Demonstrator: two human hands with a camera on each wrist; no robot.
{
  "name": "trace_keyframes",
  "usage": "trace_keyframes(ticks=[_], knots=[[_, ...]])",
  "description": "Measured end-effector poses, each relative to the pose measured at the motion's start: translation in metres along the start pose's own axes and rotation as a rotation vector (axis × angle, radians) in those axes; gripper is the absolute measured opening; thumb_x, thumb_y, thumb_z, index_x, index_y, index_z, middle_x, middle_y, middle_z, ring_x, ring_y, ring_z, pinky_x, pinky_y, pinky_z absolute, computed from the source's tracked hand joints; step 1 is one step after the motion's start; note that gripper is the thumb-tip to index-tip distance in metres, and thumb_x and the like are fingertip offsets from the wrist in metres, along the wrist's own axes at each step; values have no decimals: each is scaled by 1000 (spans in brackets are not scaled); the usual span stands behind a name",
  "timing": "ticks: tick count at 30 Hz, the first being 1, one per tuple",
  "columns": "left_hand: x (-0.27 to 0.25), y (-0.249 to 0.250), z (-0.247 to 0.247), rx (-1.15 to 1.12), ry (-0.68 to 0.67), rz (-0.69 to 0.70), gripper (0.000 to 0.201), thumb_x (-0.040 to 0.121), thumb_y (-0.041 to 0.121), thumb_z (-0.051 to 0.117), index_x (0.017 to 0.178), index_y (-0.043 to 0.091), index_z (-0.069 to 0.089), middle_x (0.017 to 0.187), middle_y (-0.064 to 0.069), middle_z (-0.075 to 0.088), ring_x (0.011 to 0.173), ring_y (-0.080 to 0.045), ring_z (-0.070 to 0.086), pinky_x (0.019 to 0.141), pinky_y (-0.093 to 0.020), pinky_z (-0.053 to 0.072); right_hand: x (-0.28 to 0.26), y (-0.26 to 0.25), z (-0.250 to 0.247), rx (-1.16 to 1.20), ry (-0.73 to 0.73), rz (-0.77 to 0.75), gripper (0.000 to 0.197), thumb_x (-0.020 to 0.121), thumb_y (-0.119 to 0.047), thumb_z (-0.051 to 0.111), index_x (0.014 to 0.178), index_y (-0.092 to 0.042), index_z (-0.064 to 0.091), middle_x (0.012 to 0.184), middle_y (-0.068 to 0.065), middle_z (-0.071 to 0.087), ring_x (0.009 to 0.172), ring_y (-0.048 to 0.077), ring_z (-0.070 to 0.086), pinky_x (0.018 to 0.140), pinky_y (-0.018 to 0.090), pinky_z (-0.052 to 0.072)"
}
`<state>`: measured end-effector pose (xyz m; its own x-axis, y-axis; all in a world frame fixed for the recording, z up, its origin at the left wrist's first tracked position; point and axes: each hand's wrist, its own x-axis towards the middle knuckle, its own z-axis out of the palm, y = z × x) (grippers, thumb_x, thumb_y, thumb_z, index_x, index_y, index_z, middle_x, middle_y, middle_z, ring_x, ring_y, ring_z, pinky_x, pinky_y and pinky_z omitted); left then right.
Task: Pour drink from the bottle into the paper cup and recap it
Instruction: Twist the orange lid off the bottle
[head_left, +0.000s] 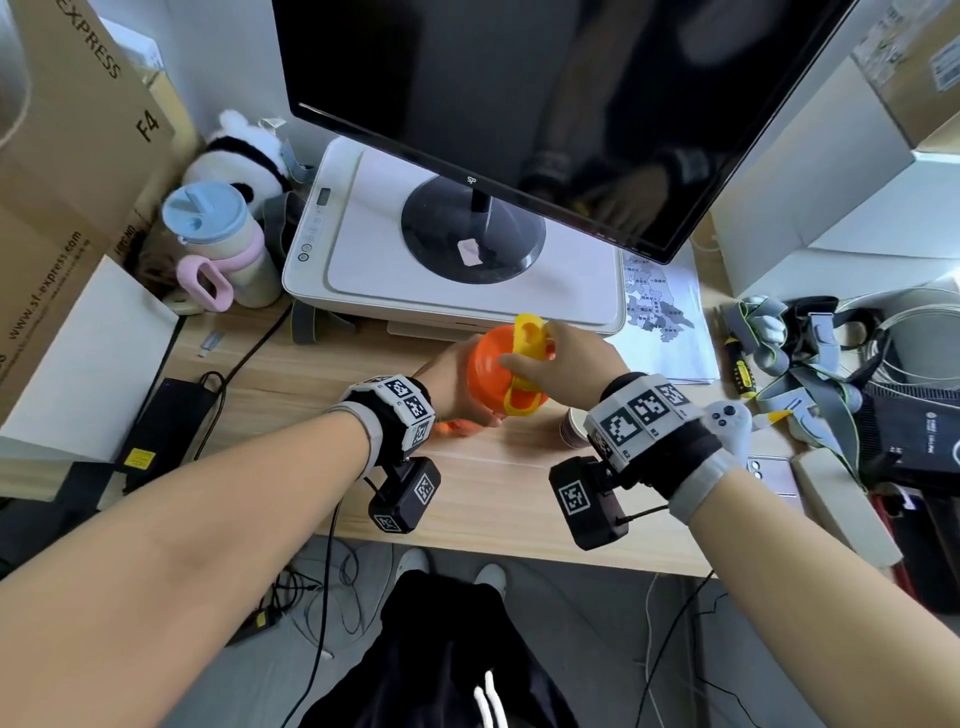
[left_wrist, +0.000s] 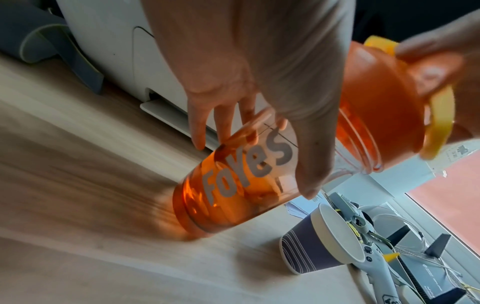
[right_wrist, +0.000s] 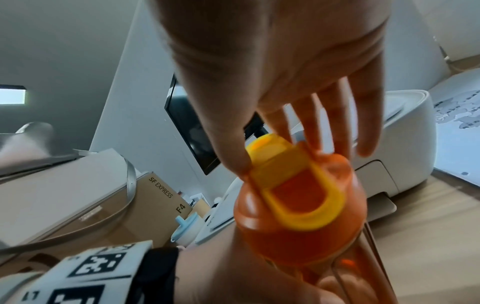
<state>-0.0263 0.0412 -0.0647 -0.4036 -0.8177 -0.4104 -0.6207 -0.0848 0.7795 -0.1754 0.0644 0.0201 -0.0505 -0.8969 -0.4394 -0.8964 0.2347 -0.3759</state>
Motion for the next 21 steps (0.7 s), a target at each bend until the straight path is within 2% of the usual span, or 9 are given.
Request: trace_keyframes(ticks=[1, 3, 5, 8, 10, 13, 17, 19, 21], knots=[[2, -1, 1, 0, 0, 0, 87, 50, 12, 89, 125, 17, 45, 118, -4, 60, 106, -22, 58, 93, -37, 48, 0, 0, 0, 22, -3, -46, 43, 80, -42, 58, 115, -17, 55, 111, 7, 62, 100, 28, 58, 75, 31, 41], [3, -1, 4, 19, -17, -1, 86, 51, 11, 88, 125, 15, 44, 117, -3, 58, 103, -18, 53, 91, -32, 44, -1, 0, -1, 67, -48, -138, 53, 79, -21, 58, 131, -22, 49, 133, 7, 54, 121, 29, 51, 92, 35, 44], [4, 2, 4, 14, -31, 0, 86, 52, 12, 88, 126, 15, 43, 116, -1, 57, 105, -20, 53, 91, -30, 42, -1, 1, 0, 130, -61, -183, 59, 77, -14, 58, 135, -24, 47, 141, 7, 46, 128, 29, 45, 104, 40, 40], [6, 6, 4, -1, -62, 23, 93, 51, 15, 89, 130, 19, 40, 124, -4, 58, 114, -24, 54, 100, -39, 44, -3, 6, 8, 208, 22, -181, 59, 76, -29, 67, 132, -25, 48, 136, 6, 48, 122, 27, 48, 100, 38, 43], [6, 7, 4, 3, -76, 18, 94, 51, 14, 89, 131, 19, 39, 126, -5, 58, 115, -24, 53, 100, -38, 44, -3, 8, 11, 225, 118, -183, 54, 75, -34, 70, 126, -24, 54, 130, 4, 55, 115, 25, 53, 93, 33, 43], [6, 9, 4, -11, -76, 8, 96, 52, 13, 89, 134, 19, 38, 127, -6, 58, 116, -24, 53, 99, -35, 43, -3, 10, 7, 258, 146, -216, 50, 76, -32, 72, 123, -24, 58, 129, 0, 58, 117, 22, 53, 93, 29, 40], [3, 12, 0, -38, -102, 9, 92, 50, 15, 89, 130, 18, 43, 122, -6, 62, 114, -26, 57, 101, -43, 45, -3, 17, -8, 393, 171, -260, 49, 78, -25, 72, 124, -19, 58, 123, -3, 57, 110, 11, 49, 90, 18, 33], [2, 13, -1, -48, -95, 15, 93, 46, 18, 89, 128, 19, 45, 119, -3, 64, 112, -24, 58, 101, -43, 46, -1, 21, -19, 477, 175, -278, 45, 79, -23, 71, 122, -16, 58, 114, -6, 56, 105, 10, 49, 89, 20, 36], [2, 14, -1, -59, -79, 42, 89, 49, 9, 87, 127, 18, 44, 117, -1, 63, 111, -22, 58, 101, -39, 46, 2, 29, -26, 585, 170, -270, 39, 82, -21, 68, 119, -15, 58, 112, -5, 57, 106, 12, 52, 90, 21, 42]])
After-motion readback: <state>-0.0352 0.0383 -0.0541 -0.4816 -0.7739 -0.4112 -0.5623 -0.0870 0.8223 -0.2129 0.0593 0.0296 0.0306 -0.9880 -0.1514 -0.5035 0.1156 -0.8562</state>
